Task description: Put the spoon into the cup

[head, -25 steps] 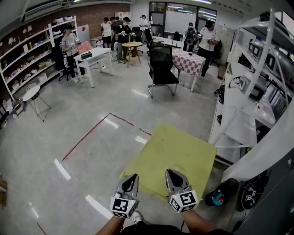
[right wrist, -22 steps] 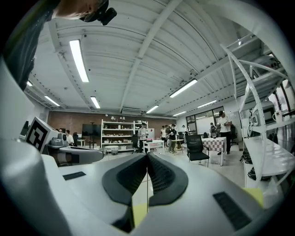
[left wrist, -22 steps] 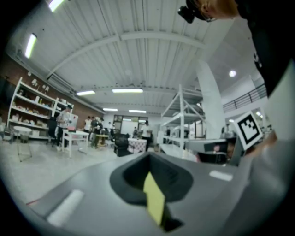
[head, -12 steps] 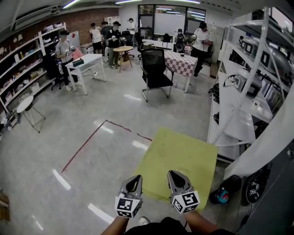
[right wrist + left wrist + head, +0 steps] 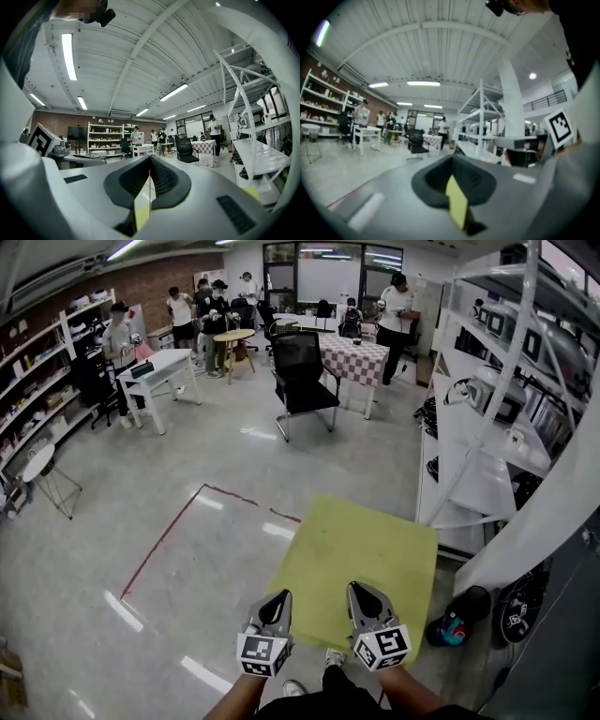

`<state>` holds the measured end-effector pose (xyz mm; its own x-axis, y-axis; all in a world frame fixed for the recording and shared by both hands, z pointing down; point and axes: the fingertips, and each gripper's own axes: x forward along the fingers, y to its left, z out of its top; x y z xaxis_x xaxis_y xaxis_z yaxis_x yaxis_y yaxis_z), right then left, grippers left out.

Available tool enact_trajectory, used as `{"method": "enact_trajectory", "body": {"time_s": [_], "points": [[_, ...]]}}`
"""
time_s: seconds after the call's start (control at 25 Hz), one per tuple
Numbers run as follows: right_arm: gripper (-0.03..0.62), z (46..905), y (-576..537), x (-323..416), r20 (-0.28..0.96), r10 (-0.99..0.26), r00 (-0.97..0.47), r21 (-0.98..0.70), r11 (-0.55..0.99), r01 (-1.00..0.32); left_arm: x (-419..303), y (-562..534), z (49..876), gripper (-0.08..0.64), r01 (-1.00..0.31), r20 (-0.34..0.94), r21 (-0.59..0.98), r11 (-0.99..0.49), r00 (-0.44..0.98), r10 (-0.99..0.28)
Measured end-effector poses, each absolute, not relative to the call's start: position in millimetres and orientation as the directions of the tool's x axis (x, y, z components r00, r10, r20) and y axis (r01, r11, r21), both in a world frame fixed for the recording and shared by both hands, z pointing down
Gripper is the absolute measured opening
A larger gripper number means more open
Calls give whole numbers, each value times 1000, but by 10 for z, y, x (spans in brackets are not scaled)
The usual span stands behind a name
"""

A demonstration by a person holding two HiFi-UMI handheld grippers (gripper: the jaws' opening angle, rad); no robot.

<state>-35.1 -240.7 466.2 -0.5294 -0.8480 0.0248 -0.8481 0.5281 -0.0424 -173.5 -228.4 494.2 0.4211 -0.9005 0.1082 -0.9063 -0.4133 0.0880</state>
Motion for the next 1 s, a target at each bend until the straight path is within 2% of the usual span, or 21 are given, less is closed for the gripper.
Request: {"method": "enact_trajectory", "body": {"time_s": [0.32, 0.68, 1.0], "points": [[9, 4528, -2785, 116, -9, -879, -476, -20, 476, -879, -1378, -2685, 4785, 8, -894, 83, 92, -439, 446, -891], [11, 4746, -3065, 525, 41, -900, -433, -51, 431, -901, -1011, -3026, 4950, 8, -881, 121, 90, -464, 472, -873], [9, 5074, -3293, 636, 99, -879, -467, -51, 464, -884, -730, -3172, 5150, 8, -867, 164, 73, -493, 498, -851]]}}
